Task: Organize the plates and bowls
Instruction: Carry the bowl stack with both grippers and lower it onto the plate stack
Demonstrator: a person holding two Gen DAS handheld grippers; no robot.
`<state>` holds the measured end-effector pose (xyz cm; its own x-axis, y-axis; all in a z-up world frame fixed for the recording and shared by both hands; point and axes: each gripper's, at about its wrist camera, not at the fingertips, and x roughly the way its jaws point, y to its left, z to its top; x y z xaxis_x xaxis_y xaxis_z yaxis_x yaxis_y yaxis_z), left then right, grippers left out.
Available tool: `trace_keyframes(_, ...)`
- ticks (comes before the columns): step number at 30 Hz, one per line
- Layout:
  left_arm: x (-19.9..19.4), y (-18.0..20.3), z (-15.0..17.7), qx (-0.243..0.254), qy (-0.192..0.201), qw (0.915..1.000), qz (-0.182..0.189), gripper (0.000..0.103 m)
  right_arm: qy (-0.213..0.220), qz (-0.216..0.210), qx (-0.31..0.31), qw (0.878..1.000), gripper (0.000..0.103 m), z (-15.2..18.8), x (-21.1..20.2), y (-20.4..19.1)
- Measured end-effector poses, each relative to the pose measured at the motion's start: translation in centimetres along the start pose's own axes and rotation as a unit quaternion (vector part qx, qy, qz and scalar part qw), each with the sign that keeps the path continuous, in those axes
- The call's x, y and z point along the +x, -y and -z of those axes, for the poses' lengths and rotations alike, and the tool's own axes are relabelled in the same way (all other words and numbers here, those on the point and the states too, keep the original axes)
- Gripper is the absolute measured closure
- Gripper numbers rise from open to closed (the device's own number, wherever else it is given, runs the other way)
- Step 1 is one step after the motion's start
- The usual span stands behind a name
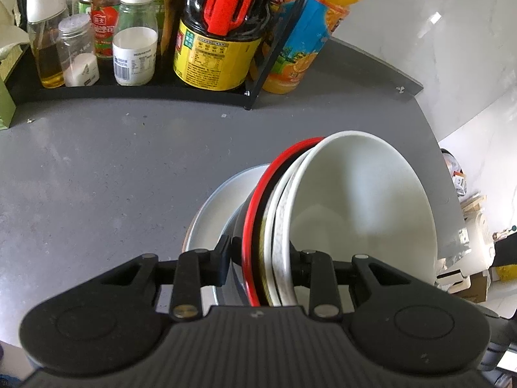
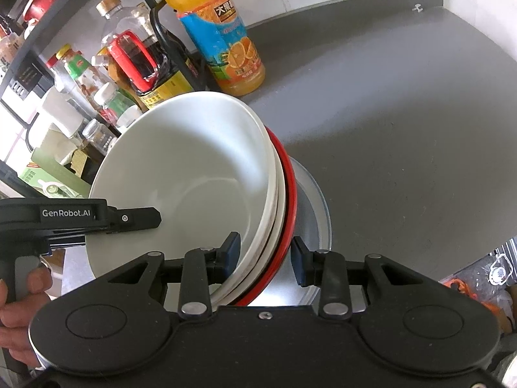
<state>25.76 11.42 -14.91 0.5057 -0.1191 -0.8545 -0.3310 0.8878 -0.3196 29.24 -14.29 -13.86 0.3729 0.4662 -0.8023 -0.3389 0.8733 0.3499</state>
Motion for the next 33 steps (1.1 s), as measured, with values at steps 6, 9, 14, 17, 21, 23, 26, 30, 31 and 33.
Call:
trace_keyframes(6, 0.5, 0.0, -0.2, -0.002, -0.002, 1.0, 0.001, 0.074, 0.004, 0.001, -0.006, 1.0, 0.069, -0.3, 0.3, -0.2)
trace_keyframes(9, 0.6, -0.1, -0.1, 0.005, -0.005, 1.0, -0.002, 0.074, 0.003, 0.0, -0.007, 1.0, 0.068, -0.4, 0.3, -0.3)
trace_keyframes(14, 0.8, -0.7, -0.1, -0.001, -0.016, 0.9998, 0.007, 0.074, 0.004, 0.003, -0.021, 1.0, 0.063, -0.4, 0.2, -0.8)
trace_keyframes(17, 0.8, -0.7, 0.0, 0.003, -0.016, 0.9998, 0.011, 0.073, 0.002, 0.004, -0.022, 1.0, 0.061, -0.5, 0.2, -0.9)
trace_keyframes(21, 0.8, -0.4, 0.0, 0.011, -0.02, 0.9996, 0.014, 0.07, 0.008, 0.011, -0.023, 1.0, 0.059, -0.4, -0.4, -1.1)
trace_keyframes(23, 0.7, -0.3, 0.0, 0.014, -0.019, 0.9996, 0.014, 0.069, 0.013, 0.012, -0.031, 0.999, 0.059, -0.5, -0.9, -1.4)
trace_keyframes(26, 0.2, -0.1, -0.2, 0.018, -0.012, 0.9997, 0.014, 0.061, 0.02, 0.013, -0.036, 0.999, 0.047, -0.7, -1.7, -1.5)
trace_keyframes(30, -0.7, 0.1, -0.3, 0.024, -0.002, 0.9997, -0.002, 0.046, 0.03, 0.013, -0.037, 0.999, 0.043, -0.7, -2.5, -1.0)
trace_keyframes(31, -0.8, 0.0, -0.3, 0.021, -0.002, 0.9998, -0.005, 0.039, 0.031, 0.01, -0.035, 0.999, 0.043, -0.7, -2.7, -0.9)
trace_keyframes(33, -1.4, 0.1, -0.1, 0.016, 0.008, 0.9997, -0.014, 0.028, 0.035, 0.006, -0.029, 0.999, 0.037, -0.7, -3.1, -0.5)
